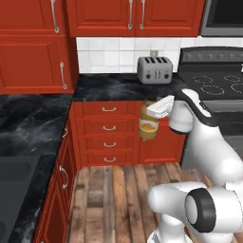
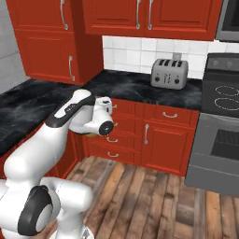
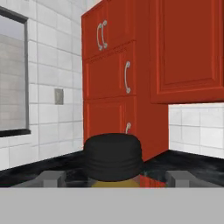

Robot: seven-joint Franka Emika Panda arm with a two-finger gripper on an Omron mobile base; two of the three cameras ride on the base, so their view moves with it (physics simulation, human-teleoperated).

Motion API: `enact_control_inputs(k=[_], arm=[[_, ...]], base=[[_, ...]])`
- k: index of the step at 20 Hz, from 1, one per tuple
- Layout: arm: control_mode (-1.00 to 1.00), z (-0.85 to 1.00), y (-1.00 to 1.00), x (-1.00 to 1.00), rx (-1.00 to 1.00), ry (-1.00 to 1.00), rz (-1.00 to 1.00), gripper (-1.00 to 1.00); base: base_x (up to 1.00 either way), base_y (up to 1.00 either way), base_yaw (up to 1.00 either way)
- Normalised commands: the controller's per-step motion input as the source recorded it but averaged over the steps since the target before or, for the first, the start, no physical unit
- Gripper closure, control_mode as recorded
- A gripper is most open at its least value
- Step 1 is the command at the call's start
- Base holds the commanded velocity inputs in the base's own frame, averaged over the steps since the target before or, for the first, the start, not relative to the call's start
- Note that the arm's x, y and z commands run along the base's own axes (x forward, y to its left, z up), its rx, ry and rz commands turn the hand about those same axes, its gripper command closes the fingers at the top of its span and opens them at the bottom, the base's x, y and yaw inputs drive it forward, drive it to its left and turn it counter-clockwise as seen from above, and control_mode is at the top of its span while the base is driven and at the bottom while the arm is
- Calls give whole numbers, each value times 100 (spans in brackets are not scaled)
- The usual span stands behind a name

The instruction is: Move the drinks to the dining counter.

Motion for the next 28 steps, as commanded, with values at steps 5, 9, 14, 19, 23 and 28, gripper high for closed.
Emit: enact_control_inputs(k=[5,9,14,19,23,28], arm=[[100,0,0,0,0,0,0,100],[100,0,0,0,0,0,0,100],[100,0,0,0,0,0,0,100],[100,0,0,0,0,0,0,100],[100,0,0,0,0,0,0,100],[100,0,0,0,0,0,0,100]], base=[[-52,-22,20],[-49,-11,25],[-66,-3,31],[-79,0,33],[-87,0,31],[-87,0,31]])
